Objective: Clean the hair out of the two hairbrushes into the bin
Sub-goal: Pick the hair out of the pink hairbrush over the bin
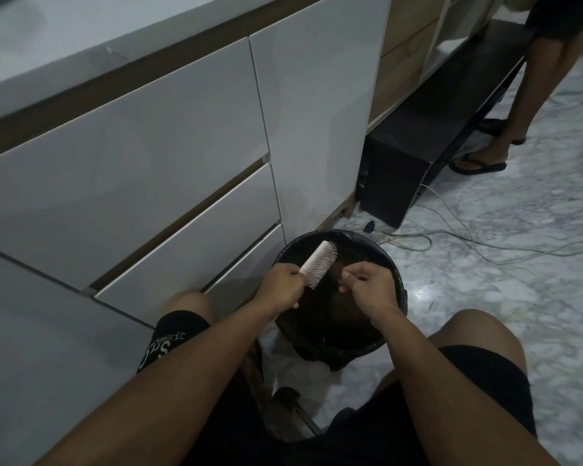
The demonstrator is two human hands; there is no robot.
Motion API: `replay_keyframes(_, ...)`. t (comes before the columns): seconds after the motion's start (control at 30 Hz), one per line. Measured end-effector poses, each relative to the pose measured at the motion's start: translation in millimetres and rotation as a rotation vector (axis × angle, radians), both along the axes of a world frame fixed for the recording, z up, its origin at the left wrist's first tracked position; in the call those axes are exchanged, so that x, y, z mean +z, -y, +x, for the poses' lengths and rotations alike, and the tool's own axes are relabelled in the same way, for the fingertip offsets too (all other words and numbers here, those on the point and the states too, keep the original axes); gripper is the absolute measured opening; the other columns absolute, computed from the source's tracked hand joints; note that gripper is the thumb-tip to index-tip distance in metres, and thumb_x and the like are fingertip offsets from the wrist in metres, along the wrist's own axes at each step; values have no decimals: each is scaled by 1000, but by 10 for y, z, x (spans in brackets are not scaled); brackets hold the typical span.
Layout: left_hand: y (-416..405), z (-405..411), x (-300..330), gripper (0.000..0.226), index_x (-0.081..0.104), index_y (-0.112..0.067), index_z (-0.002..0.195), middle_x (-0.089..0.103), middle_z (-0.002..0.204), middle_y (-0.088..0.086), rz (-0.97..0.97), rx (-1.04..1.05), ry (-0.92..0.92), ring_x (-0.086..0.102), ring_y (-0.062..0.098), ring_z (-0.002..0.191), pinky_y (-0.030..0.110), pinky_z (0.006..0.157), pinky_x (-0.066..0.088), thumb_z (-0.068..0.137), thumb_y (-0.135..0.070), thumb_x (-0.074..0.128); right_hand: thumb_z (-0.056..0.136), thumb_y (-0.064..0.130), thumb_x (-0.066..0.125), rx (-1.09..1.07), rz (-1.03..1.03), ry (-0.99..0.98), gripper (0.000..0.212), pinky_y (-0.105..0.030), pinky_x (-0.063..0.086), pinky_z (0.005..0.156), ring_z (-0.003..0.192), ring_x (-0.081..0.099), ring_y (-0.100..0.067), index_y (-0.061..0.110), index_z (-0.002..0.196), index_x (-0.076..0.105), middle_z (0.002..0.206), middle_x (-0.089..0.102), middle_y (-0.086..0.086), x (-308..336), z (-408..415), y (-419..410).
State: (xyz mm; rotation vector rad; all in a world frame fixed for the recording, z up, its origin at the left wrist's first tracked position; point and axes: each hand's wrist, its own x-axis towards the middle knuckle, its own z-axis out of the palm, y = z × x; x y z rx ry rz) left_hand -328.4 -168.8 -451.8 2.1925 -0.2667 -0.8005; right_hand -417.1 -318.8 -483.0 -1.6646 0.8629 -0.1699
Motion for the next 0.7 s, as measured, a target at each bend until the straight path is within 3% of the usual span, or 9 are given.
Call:
replay_keyframes(0.13,3,-16,54,15,65,-10,85,59,62,5,-9,-64,-15,54,16,42,24,43,42,91,-9,50,88,8,65,-52,83,53,12,-28,56,77,72,74,-13,18,95,64,97,72,-3,24,25,-31)
replay_keyframes(0.3,30,-64,30,18,65,-13,79,61,64,4,3,-94,18,55,17,41,24,44,43,90,-11,51,82,14,75,-37,71,97,41,-30,58,77,70,74,-14,23,119,61,97,71,-3,-4,8,-43)
replay_keyframes(0.47,6,-91,35,19,69,-9,90,61,74,6,20,-149,34,55,13,42,18,38,39,92,-12,50,80,4,74,-73,5,55,22,-26,59,71,66,74,-16,6,102,74,83,76,-4,-9,-5,5)
replay_keyframes(0.57,-12,-93,29,19,66,-13,83,61,72,5,24,-152,33,56,14,44,20,41,41,92,-12,49,79,5,76,-70,14,32,16,-28,59,72,63,73,-17,6,95,77,71,75,-2,-1,8,8)
replay_keyframes(0.7,-1,-84,27,21,63,-13,77,61,67,5,49,-126,37,57,16,44,22,42,41,92,-12,49,81,7,74,39,4,30,13,-26,56,75,64,72,-16,9,94,76,72,75,-7,57,-5,-15)
